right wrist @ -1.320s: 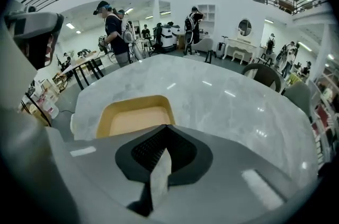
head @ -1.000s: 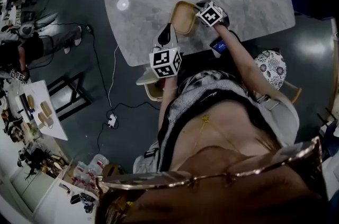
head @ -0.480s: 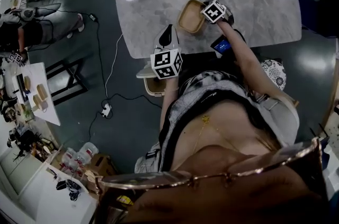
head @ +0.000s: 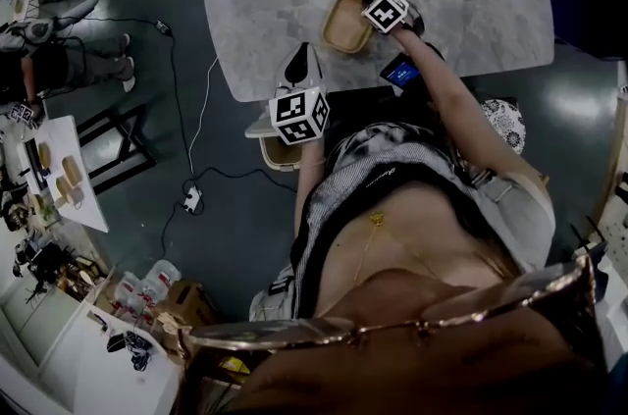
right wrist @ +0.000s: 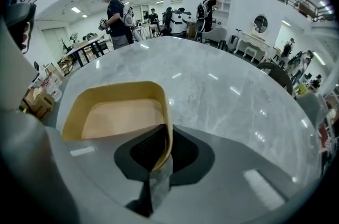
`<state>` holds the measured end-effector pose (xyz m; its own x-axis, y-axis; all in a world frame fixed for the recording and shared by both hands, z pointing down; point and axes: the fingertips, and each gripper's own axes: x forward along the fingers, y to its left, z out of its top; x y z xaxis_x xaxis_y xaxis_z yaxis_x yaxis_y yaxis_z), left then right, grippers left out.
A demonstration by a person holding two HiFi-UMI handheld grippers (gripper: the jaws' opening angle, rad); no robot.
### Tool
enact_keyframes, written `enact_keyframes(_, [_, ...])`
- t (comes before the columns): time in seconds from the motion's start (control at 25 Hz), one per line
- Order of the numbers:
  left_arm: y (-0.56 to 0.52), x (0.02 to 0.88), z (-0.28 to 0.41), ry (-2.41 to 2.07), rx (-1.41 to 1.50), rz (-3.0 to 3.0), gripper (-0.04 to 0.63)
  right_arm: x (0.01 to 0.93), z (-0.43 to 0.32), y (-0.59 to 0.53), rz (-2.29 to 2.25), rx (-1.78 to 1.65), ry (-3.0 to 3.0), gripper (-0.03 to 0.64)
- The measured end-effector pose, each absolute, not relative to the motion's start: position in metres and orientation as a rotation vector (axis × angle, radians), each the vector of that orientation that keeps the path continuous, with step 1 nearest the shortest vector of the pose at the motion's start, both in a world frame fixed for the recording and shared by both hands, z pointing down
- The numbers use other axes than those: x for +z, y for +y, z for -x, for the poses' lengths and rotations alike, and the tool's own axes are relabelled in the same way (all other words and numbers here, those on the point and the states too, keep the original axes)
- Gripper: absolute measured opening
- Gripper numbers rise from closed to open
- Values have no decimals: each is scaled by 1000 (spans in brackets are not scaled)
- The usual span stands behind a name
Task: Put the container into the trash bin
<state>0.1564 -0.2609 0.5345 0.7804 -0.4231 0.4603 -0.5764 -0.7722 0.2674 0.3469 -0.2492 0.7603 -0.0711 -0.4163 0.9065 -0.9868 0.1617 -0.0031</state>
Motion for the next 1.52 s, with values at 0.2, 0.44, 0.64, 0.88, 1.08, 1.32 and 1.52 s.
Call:
enact_keyframes(0.2, [-253,534,-163,-727,540,-2589,0,756,-346,-252,-1376,848,-1640,41])
enact_keyframes(0.44, [-249,529,-171,-703,540,-2613,0,756,-351,-246,-1387,922,-1620,34])
enact_keyframes(0.64, [-245,527,-174,-701,540,-2623,0,749,-351,-242,-1411,933,-1658,31])
enact_keyframes(0.88, [-240,523,-179,-698,536,-2631,0,722,-343,-239,-1342,930,-1719,31])
enact_keyframes(1.08, [-237,522,-182,-698,541,-2637,0,693,-335,-236,-1283,907,-1750,32])
enact_keyframes(1.32, [-227,523,-185,-728,541,-2641,0,658,-331,-219,-1246,896,-1790,32])
enact_keyframes(1.52, [-230,520,-181,-764,528,-2634,0,626,-323,-215,-1204,903,-1829,32])
